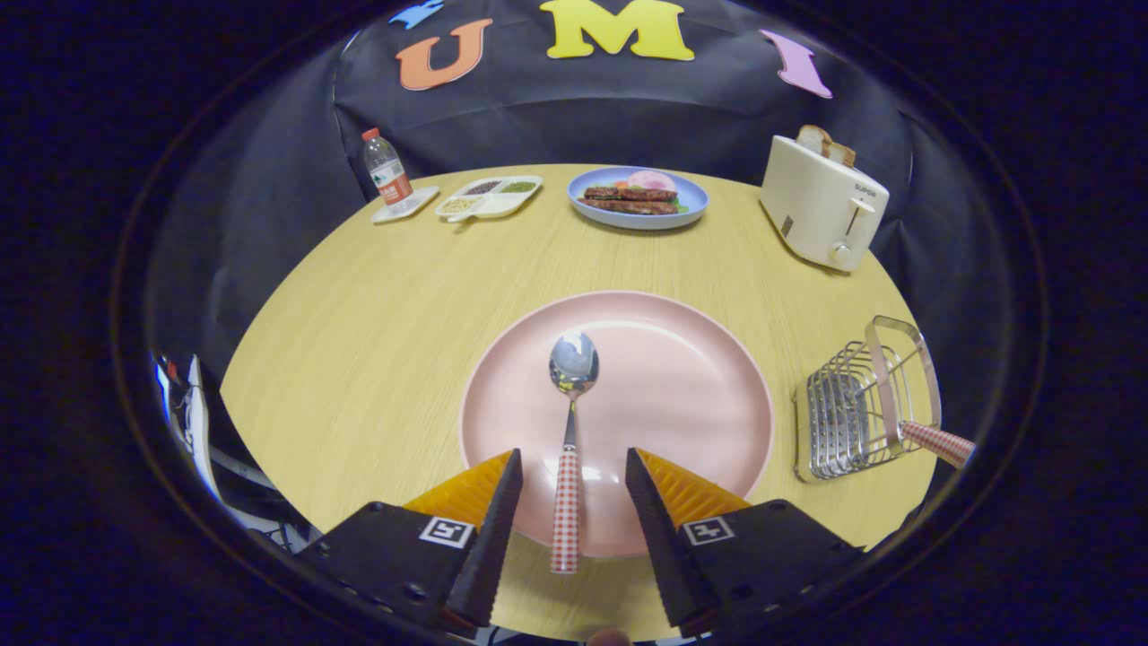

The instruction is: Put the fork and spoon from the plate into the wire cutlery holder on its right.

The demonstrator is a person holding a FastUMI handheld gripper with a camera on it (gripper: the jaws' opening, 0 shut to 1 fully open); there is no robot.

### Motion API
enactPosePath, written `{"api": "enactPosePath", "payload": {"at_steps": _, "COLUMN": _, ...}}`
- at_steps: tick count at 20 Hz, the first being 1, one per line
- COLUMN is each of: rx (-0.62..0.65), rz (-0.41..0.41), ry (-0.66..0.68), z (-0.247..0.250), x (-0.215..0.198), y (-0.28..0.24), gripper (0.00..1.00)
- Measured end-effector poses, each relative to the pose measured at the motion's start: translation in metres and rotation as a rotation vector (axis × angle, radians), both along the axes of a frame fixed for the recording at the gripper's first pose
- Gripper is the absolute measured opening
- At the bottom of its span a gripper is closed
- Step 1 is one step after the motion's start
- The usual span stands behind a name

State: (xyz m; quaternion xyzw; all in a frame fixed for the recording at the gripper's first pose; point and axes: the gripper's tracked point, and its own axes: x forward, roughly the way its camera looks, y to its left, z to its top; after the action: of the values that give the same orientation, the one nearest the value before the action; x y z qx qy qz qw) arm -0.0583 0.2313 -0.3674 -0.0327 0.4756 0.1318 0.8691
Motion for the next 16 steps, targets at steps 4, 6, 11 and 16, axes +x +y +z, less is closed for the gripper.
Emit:
{"api": "enactPosePath", "payload": {"at_steps": 4, "rx": -0.031, "rz": 0.013, "ry": 0.041, "z": -0.014, "x": 0.002, "y": -0.002, "gripper": 0.40}}
{"api": "enactPosePath", "payload": {"at_steps": 6, "rx": -0.025, "rz": 0.009, "ry": 0.054, "z": -0.013, "x": 0.001, "y": -0.002, "gripper": 0.26}}
{"api": "enactPosePath", "payload": {"at_steps": 11, "rx": -0.058, "rz": 0.038, "ry": 0.099, "z": -0.006, "x": 0.002, "y": -0.009, "gripper": 0.05}}
{"api": "enactPosePath", "payload": {"at_steps": 16, "rx": -0.005, "rz": 0.009, "ry": 0.146, "z": 0.036, "x": 0.007, "y": -0.020, "gripper": 0.05}}
